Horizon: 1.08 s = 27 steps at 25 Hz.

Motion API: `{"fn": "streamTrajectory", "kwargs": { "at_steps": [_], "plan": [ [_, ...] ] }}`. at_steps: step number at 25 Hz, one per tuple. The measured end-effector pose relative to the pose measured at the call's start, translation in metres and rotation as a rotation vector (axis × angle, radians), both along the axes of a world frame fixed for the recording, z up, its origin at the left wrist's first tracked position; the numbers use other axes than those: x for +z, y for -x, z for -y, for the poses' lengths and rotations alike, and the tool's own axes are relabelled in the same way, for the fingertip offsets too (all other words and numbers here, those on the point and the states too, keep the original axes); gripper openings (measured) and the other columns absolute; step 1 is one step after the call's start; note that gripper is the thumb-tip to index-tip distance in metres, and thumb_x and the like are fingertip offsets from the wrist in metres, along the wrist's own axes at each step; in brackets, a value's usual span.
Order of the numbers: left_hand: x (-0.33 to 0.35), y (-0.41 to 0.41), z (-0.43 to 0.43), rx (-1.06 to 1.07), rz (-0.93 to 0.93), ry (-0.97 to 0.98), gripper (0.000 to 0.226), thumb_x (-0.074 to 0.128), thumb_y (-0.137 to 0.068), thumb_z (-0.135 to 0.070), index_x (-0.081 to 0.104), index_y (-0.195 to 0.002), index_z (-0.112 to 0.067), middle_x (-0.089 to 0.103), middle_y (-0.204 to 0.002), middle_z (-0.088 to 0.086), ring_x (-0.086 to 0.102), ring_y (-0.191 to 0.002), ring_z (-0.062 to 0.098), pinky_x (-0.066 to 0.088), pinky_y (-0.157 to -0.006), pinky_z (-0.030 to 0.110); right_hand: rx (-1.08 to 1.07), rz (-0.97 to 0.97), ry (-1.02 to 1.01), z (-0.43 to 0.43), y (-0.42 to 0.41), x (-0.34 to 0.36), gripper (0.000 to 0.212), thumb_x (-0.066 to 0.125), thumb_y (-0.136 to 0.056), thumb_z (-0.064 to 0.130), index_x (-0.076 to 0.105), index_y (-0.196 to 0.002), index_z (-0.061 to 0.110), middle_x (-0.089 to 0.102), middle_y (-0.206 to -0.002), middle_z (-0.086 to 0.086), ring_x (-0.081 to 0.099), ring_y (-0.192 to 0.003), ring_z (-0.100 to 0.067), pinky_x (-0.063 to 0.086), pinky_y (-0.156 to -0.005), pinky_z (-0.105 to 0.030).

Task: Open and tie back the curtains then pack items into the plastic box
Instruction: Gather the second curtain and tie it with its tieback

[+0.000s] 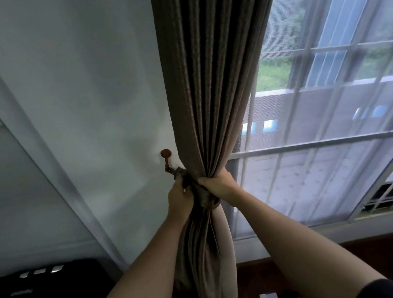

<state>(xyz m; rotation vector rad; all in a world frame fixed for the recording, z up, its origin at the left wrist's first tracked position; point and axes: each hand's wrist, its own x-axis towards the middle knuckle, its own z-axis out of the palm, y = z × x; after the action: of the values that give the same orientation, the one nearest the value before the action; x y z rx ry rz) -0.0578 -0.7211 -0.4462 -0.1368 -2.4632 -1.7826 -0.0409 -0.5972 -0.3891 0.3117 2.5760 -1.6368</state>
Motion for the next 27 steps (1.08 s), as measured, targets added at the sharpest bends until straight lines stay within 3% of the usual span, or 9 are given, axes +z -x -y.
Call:
{"fn": "streamTrajectory", "kwargs": {
  "at_steps": [3, 6, 9, 12, 14, 16, 21, 24, 27],
  "plan": [
    [-0.006, -0.005, 0.003, 0.077, 0.073, -0.162, 0.024, 0.053, -0.088, 0.001, 0.037, -0.104, -0.007, 0.054, -0.101, 0.004, 0.055, -0.090, 0.016, 0.050, -0.077, 0.027, 0.068, 0.026, -0.031, 0.005, 0.002, -0.001, 0.072, 0.064, -0.055, 0.049, 0.054, -0.121, 0.022, 0.062, -0.115, -0.004, 0.058, -0.105, -0.023, 0.051, -0.092, -0.040],
    [-0.011, 0.008, -0.001, 0.044, 0.173, -0.291, 0.017, 0.055, -0.083, 0.007, 0.047, -0.099, 0.009, 0.056, -0.095, 0.022, 0.058, -0.076, 0.015, 0.048, -0.058, 0.015, 0.101, 0.023, -0.004, -0.004, 0.000, 0.007, 0.062, 0.067, -0.064, 0.033, 0.054, -0.123, 0.017, 0.062, -0.116, -0.006, 0.059, -0.106, -0.022, 0.051, -0.092, -0.039],
    [-0.011, 0.015, 0.005, -0.102, 0.275, -0.457, 0.020, 0.052, -0.088, 0.006, 0.061, -0.106, 0.008, 0.067, -0.100, 0.019, 0.069, -0.080, 0.015, 0.052, -0.067, 0.019, 0.156, 0.064, 0.093, -0.015, -0.008, 0.016, 0.034, 0.061, -0.080, 0.005, 0.055, -0.112, 0.014, 0.063, -0.097, 0.000, 0.059, -0.090, -0.014, 0.052, -0.073, -0.024],
    [-0.010, 0.019, 0.013, -0.210, 0.419, -0.596, 0.029, 0.048, -0.090, 0.004, 0.061, -0.111, -0.011, 0.068, -0.100, -0.002, 0.069, -0.084, 0.004, 0.051, -0.068, 0.015, 0.207, 0.100, 0.104, -0.017, -0.011, 0.022, 0.028, 0.057, -0.082, -0.001, 0.056, -0.107, 0.012, 0.060, -0.086, 0.003, 0.058, -0.079, -0.011, 0.047, -0.054, -0.012],
    [-0.010, 0.029, 0.018, -0.289, 0.492, -0.573, 0.035, 0.050, -0.089, 0.001, 0.056, -0.120, -0.015, 0.065, -0.107, -0.005, 0.061, -0.102, 0.010, 0.046, -0.083, 0.019, 0.224, 0.128, 0.101, -0.017, -0.009, 0.026, 0.026, 0.056, -0.083, 0.000, 0.055, -0.106, 0.013, 0.060, -0.086, 0.002, 0.058, -0.076, -0.009, 0.050, -0.056, -0.015],
    [-0.008, 0.039, 0.022, -0.340, 0.569, -0.527, 0.038, 0.055, -0.079, -0.003, 0.056, -0.116, -0.013, 0.062, -0.104, 0.000, 0.056, -0.100, 0.015, 0.040, -0.090, 0.027, 0.213, 0.153, 0.095, -0.017, -0.007, 0.028, 0.026, 0.057, -0.084, 0.002, 0.054, -0.107, 0.013, 0.060, -0.087, 0.000, 0.058, -0.076, -0.011, 0.051, -0.061, -0.023],
    [0.000, 0.048, 0.030, -0.444, 0.691, -0.448, 0.051, 0.059, -0.063, -0.013, 0.055, -0.113, -0.021, 0.061, -0.092, 0.003, 0.056, -0.088, 0.020, 0.045, -0.076, 0.032, 0.223, 0.170, 0.105, -0.019, -0.006, 0.026, 0.028, 0.057, -0.084, 0.004, 0.054, -0.111, 0.012, 0.060, -0.093, -0.003, 0.057, -0.078, -0.012, 0.048, -0.060, -0.023],
    [-0.003, 0.053, 0.033, -0.478, 0.677, -0.371, 0.054, 0.059, -0.064, -0.014, 0.054, -0.117, -0.019, 0.062, -0.099, 0.006, 0.057, -0.093, 0.023, 0.046, -0.075, 0.035, 0.212, 0.166, 0.108, -0.019, -0.006, 0.025, 0.025, 0.057, -0.084, 0.004, 0.053, -0.106, 0.016, 0.058, -0.088, 0.001, 0.055, -0.075, -0.008, 0.047, -0.057, -0.019],
    [-0.008, 0.058, 0.029, -0.480, 0.633, -0.447, 0.047, 0.057, -0.070, -0.008, 0.057, -0.118, -0.012, 0.066, -0.108, 0.011, 0.061, -0.102, 0.028, 0.048, -0.082, 0.037, 0.209, 0.159, 0.123, -0.020, -0.004, 0.024, 0.025, 0.056, -0.085, 0.003, 0.052, -0.105, 0.017, 0.056, -0.085, 0.004, 0.053, -0.072, -0.005, 0.044, -0.047, -0.010]
  ]
}}
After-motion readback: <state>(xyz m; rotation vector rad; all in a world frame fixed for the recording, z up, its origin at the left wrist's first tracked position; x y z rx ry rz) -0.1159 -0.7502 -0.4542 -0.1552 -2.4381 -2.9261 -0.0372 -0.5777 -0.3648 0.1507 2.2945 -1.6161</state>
